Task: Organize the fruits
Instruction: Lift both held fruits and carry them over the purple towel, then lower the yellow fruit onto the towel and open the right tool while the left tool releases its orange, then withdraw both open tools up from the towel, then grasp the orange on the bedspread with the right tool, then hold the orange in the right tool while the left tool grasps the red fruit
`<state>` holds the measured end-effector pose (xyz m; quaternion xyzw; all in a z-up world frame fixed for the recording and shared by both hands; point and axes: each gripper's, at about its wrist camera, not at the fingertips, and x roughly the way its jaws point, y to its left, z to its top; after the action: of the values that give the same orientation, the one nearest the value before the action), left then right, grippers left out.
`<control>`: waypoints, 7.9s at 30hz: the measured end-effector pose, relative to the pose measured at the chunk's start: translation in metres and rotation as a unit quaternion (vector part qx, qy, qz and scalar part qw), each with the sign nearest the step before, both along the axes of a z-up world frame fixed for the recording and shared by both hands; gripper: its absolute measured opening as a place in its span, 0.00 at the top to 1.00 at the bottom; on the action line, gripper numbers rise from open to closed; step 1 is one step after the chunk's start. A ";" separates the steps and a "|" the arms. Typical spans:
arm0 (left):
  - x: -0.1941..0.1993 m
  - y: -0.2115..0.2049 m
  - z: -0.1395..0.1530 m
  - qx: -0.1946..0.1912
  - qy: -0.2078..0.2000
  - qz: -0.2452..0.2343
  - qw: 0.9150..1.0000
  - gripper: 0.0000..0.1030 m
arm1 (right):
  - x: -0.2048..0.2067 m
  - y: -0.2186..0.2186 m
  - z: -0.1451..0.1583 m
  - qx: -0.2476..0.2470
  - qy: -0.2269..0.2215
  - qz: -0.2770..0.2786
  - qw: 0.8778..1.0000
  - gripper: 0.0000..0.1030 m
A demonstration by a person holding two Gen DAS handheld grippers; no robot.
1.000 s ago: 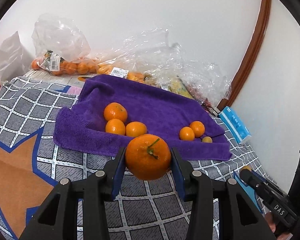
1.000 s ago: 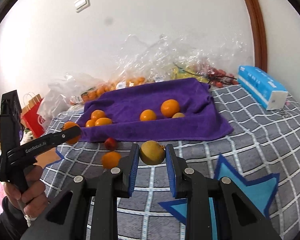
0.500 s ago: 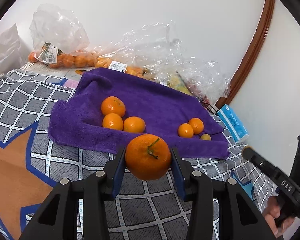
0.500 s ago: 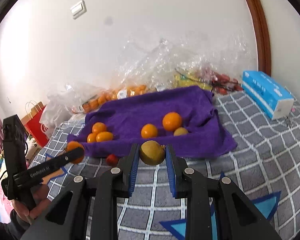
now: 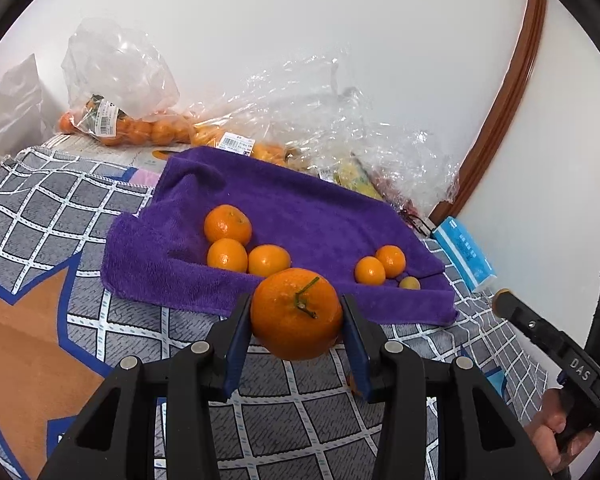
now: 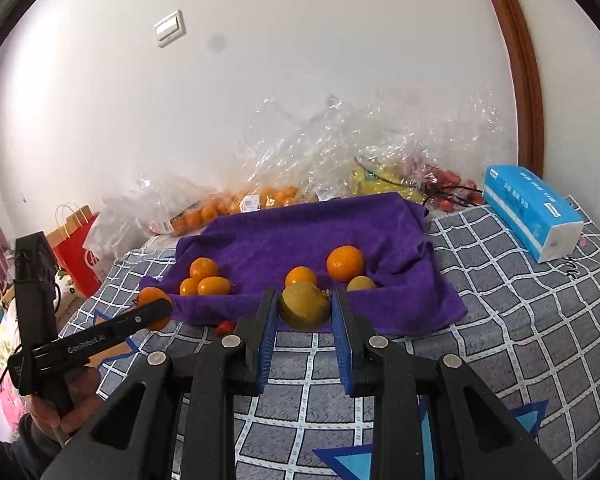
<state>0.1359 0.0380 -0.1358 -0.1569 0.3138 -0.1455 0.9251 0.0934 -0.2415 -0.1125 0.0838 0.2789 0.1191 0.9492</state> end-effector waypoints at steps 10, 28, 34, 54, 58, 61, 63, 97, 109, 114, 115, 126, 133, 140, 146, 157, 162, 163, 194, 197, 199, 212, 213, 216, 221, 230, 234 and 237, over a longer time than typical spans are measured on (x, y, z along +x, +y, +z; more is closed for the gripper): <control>-0.006 0.004 0.010 0.007 -0.014 0.009 1.000 0.60 | 0.026 0.010 0.017 -0.043 -0.007 -0.018 0.999 0.74; 0.025 -0.019 0.069 0.076 -0.033 0.015 0.996 0.60 | 0.092 0.004 0.058 -0.046 -0.046 -0.035 0.997 0.74; 0.065 -0.032 0.065 0.081 -0.028 0.020 0.996 0.60 | 0.104 -0.013 0.029 -0.030 -0.016 -0.034 0.999 0.74; 0.096 -0.019 0.009 0.048 -0.003 0.049 0.998 0.60 | 0.134 -0.021 -0.025 -0.026 0.075 -0.034 0.996 0.74; 0.098 -0.023 0.004 0.047 0.001 0.041 0.998 0.60 | 0.139 -0.022 -0.033 -0.024 0.088 -0.035 0.995 0.74; 0.098 -0.026 0.002 0.048 -0.001 0.036 0.998 0.60 | 0.143 -0.023 -0.042 -0.029 0.102 -0.039 0.994 0.74; 0.100 -0.028 -0.001 0.053 0.002 0.038 0.998 0.60 | 0.146 -0.023 -0.045 -0.030 0.109 -0.040 0.993 0.74; 0.099 -0.037 -0.003 0.053 0.016 0.013 0.998 0.51 | 0.126 -0.008 -0.028 -0.059 0.022 -0.035 0.997 0.42; 0.086 -0.042 0.006 0.066 -0.016 0.033 0.997 0.50 | 0.112 0.006 -0.021 -0.053 -0.016 0.011 0.998 0.41; 0.073 -0.037 0.018 0.066 -0.044 0.053 0.995 0.50 | 0.100 0.015 -0.009 -0.069 -0.038 0.017 0.997 0.41; 0.071 -0.037 0.021 0.069 -0.050 0.054 0.995 0.51 | 0.097 0.017 -0.005 -0.069 -0.044 0.018 0.997 0.41; 0.051 -0.027 0.045 0.121 -0.029 0.064 0.990 0.50 | 0.050 0.019 0.019 -0.041 -0.017 0.012 0.999 0.41; 0.024 -0.004 0.030 0.131 0.013 0.059 0.989 0.50 | 0.024 0.035 -0.004 -0.079 0.013 0.020 0.997 0.41; 0.003 0.023 0.012 0.123 0.045 0.058 0.990 0.50 | 0.006 0.056 -0.023 -0.090 0.043 0.048 0.994 0.44; -0.002 0.029 -0.004 0.124 0.063 0.044 0.989 0.50 | 0.005 0.077 -0.036 -0.093 0.064 0.071 0.991 0.45; -0.007 0.038 -0.021 0.106 0.072 0.023 0.991 0.50 | 0.022 0.096 -0.062 -0.100 0.123 0.089 0.983 0.49; -0.010 0.040 -0.019 0.098 0.061 0.025 0.993 0.50 | 0.028 0.102 -0.067 -0.114 0.133 0.086 0.981 0.50; -0.010 0.039 -0.020 0.100 0.062 0.024 0.993 0.50 | 0.030 0.104 -0.070 -0.119 0.140 0.086 0.979 0.56; -0.003 0.034 -0.025 0.102 0.082 0.016 0.991 0.56 | 0.011 0.082 -0.052 -0.085 0.072 0.038 0.993 0.62; -0.002 0.032 -0.027 0.107 0.088 0.013 0.990 0.56 | 0.008 0.090 -0.050 -0.102 0.062 0.052 0.992 0.62; -0.002 0.031 -0.027 0.110 0.088 0.013 0.990 0.55 | 0.006 0.092 -0.050 -0.109 0.058 0.056 0.991 0.62; -0.001 0.027 -0.028 0.124 0.091 0.011 0.988 0.55 | 0.000 0.078 -0.049 -0.100 0.064 0.050 0.992 0.62; -0.002 0.027 -0.028 0.123 0.091 0.012 0.988 0.55 | -0.004 0.076 -0.047 -0.104 0.057 0.048 0.992 0.62; -0.006 0.023 -0.027 0.135 0.089 0.009 0.987 0.55 | -0.012 0.066 -0.041 -0.115 0.038 0.034 0.992 0.62; -0.014 0.006 -0.024 0.162 0.093 -0.011 0.982 0.55 | -0.013 0.042 -0.035 -0.130 0.027 0.012 0.991 0.62; -0.012 -0.022 -0.017 0.177 0.099 -0.013 0.979 0.55 | -0.015 0.004 -0.041 -0.110 0.036 -0.023 0.993 0.62; -0.008 -0.033 -0.016 0.185 0.103 -0.017 0.977 0.55 | -0.017 -0.007 -0.041 -0.086 0.037 -0.028 0.995 0.62; -0.006 -0.039 -0.017 0.189 0.106 -0.017 0.976 0.55 | -0.015 -0.012 -0.043 -0.077 0.045 -0.035 0.995 0.62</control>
<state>0.1304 -0.0013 -0.1526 0.0116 0.4344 -0.0817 0.8969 0.0783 -0.2538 -0.1553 0.0250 0.3264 0.0603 0.9430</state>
